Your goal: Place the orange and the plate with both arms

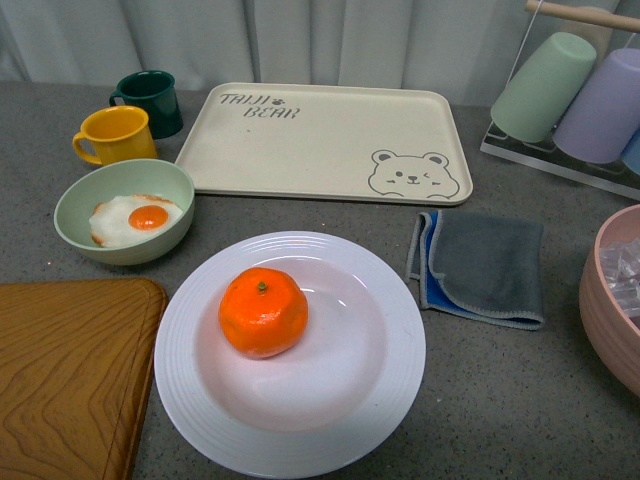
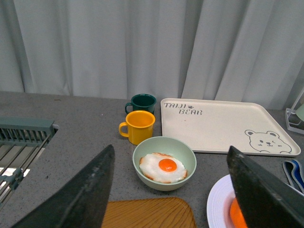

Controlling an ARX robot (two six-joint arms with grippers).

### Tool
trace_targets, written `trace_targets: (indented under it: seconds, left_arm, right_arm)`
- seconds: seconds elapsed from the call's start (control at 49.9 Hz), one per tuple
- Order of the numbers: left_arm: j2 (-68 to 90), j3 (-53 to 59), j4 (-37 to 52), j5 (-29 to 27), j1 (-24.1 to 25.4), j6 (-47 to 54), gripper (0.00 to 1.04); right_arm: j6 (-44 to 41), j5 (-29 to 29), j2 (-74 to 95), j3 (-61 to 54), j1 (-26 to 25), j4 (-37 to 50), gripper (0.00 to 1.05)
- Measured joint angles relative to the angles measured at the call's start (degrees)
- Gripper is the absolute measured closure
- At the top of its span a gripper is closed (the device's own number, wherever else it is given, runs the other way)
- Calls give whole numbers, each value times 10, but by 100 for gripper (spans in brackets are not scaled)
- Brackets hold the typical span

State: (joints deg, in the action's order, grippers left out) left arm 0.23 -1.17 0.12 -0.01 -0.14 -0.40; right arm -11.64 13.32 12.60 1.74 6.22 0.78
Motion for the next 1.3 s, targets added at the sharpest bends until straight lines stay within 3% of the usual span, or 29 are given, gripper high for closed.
trace_targets:
  seconds: [0.14, 0.36, 0.621, 0.721, 0.861, 1.302]
  left_arm:
    - [0, 0, 0, 0, 0, 1, 5]
    - [0, 0, 0, 0, 0, 1, 7]
    - [0, 0, 0, 0, 0, 1, 7]
    - [0, 0, 0, 0, 0, 1, 7]
    - [0, 0, 0, 0, 0, 1, 7]
    - [0, 0, 0, 0, 0, 1, 7]
  right_arm:
    - [48, -80, 261, 49, 33, 167, 9]
    - [189, -193, 588, 161, 119, 240, 9]
    - [333, -331, 773, 255, 138, 297, 9]
    - [382, -395, 848, 305, 134, 279, 9]
    - [382, -449, 927, 370, 122, 205, 9]
    - [412, -506, 1069, 467, 108, 179, 9]
